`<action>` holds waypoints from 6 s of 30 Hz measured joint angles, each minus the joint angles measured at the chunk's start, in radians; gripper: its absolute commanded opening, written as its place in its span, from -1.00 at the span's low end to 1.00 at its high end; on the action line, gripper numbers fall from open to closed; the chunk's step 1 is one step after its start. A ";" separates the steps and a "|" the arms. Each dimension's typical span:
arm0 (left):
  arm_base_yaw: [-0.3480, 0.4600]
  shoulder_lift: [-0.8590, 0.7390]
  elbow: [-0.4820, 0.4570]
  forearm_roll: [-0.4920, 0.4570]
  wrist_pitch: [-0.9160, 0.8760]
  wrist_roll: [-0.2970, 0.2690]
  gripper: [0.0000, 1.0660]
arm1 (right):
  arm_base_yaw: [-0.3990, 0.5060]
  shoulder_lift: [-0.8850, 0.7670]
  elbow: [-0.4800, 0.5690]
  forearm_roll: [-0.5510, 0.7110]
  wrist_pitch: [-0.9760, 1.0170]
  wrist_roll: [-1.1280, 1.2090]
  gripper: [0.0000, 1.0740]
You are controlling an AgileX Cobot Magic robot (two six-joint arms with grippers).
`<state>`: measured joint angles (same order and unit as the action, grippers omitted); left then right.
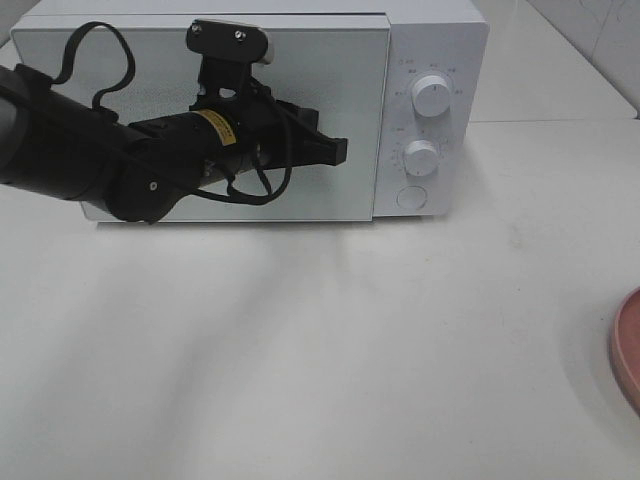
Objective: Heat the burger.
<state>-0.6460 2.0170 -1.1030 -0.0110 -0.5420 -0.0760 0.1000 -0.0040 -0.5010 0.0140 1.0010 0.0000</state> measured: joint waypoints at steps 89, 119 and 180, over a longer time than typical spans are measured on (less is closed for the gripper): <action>0.658 -0.703 -0.060 -0.101 1.744 0.044 0.87 | 0.000 0.000 0.000 0.000 0.000 0.000 0.40; 0.667 -1.439 0.442 -0.075 1.736 0.101 0.87 | 0.000 0.000 0.000 0.000 0.000 0.000 0.40; 0.667 -2.022 0.582 -0.091 1.626 0.102 0.87 | 0.000 0.000 0.000 0.001 0.000 0.000 0.40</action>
<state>0.0210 -0.0050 -0.5210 -0.1020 1.0840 0.0260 0.1000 -0.0040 -0.5010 0.0150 1.0010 0.0000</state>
